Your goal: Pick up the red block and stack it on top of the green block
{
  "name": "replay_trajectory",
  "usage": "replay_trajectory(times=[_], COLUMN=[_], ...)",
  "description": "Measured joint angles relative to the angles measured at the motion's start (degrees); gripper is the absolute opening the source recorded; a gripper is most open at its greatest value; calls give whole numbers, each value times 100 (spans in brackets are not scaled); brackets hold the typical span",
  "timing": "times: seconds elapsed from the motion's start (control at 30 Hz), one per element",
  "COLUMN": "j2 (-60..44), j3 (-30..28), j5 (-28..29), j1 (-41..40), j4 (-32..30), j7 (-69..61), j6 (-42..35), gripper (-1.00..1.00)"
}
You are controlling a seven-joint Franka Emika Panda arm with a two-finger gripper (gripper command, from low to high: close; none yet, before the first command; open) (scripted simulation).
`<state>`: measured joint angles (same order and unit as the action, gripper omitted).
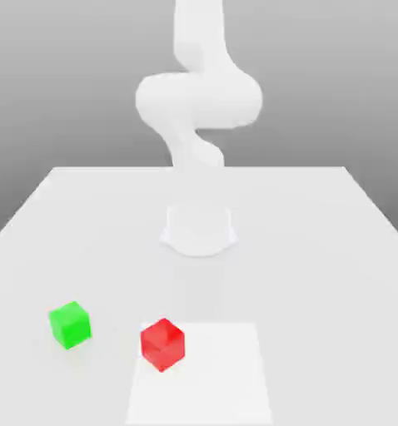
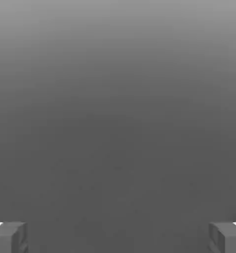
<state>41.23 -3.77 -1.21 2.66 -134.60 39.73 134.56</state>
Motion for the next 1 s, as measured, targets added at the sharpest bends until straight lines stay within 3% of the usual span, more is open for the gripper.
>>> replay_trajectory(times=[0.23, 0.47, 0.7, 1.0], j2=[-1519, -3018, -4171, -5166], j3=[-979, -1522, -1672, -1071], j5=[-400, -626, -51, -1026], j1=[718, 1109, 880, 590], j4=[-858, -1708, -2422, -2285], j7=[-1940, -3736, -4724, -5536], j6=[857, 1714, 2540, 3335], gripper=[0, 0, 0, 0])
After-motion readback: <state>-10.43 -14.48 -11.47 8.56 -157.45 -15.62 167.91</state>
